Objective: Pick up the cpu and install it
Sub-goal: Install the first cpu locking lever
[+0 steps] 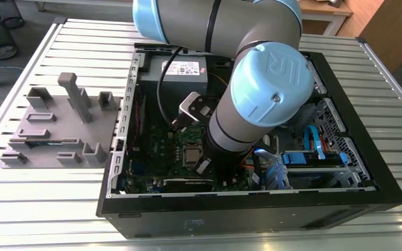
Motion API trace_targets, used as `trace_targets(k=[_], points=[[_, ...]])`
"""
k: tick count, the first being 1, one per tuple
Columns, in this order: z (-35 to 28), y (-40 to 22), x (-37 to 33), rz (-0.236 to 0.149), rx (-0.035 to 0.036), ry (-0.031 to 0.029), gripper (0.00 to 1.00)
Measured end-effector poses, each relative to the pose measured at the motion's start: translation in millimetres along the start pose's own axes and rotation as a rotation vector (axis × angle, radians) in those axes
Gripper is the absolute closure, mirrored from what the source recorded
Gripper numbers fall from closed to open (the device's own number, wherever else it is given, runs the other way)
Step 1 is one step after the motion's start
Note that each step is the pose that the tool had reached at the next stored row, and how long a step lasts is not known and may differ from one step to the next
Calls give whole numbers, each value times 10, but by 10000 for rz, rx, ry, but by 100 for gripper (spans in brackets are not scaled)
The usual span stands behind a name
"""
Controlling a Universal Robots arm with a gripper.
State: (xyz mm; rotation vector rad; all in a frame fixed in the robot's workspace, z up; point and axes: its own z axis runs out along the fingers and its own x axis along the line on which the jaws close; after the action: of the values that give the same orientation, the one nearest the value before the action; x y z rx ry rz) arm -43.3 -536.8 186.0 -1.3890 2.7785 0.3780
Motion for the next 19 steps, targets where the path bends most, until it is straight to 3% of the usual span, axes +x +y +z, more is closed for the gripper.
trace_targets(k=[11,19], points=[[-4,-20,0,-33,-4,7,89],[0,12,29,-49,-6,11,89]])
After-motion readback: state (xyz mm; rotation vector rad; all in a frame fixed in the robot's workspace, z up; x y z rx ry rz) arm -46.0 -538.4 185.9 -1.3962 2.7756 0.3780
